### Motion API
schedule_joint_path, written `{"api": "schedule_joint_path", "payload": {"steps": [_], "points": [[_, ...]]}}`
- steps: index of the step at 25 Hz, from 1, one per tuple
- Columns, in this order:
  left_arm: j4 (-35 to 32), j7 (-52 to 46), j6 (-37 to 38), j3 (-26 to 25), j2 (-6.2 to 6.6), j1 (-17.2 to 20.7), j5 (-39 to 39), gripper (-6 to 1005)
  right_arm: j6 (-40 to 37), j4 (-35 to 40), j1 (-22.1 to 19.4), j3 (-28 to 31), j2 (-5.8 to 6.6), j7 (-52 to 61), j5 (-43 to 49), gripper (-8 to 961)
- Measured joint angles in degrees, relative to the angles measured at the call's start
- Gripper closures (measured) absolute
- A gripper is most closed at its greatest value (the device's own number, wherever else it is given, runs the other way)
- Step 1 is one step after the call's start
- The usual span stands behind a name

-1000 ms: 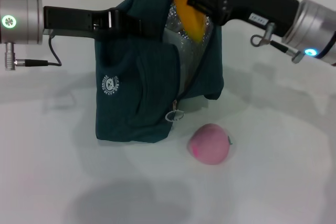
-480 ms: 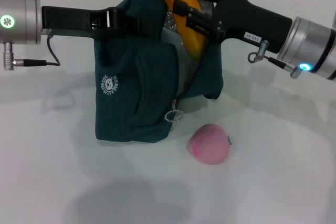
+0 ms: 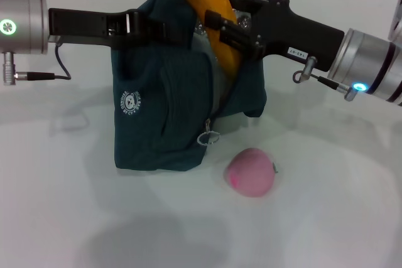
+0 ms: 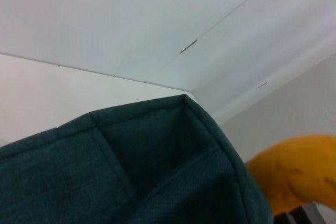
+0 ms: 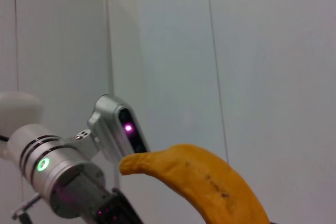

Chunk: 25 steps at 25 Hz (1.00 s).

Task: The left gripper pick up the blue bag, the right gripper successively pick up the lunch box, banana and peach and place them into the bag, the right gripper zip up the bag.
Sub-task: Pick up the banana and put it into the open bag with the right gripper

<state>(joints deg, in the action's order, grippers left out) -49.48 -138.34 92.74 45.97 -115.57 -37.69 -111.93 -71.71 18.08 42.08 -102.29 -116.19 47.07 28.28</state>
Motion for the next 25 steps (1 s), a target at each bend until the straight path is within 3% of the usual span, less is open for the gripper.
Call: {"api": "schedule_joint_path", "payload": {"steps": [10, 14, 19, 25], "points": [[0.00, 0.00, -0.11, -0.09, 0.19, 0.06, -0.12, 967, 0.48, 2.30, -1.31, -1.48, 0.00, -0.37, 0.02, 525], [0.00, 0.00, -0.11, -0.09, 0.25, 0.07, -0.12, 968, 0.53, 2.63, -1.37, -1.50, 0.00, -0.46, 0.08, 336], [0.00, 0.00, -0.11, -0.55, 0.34, 0.40, -0.14, 968, 0.93, 2.66, -1.37, -0.65, -0.01, -0.42, 0.03, 196], [0.04, 0.00, -0.11, -0.78, 0.71, 0.88, -0.09, 968, 1.99, 3.22, -1.38, 1.88, 0.38, -0.03, -0.05, 190]]}}
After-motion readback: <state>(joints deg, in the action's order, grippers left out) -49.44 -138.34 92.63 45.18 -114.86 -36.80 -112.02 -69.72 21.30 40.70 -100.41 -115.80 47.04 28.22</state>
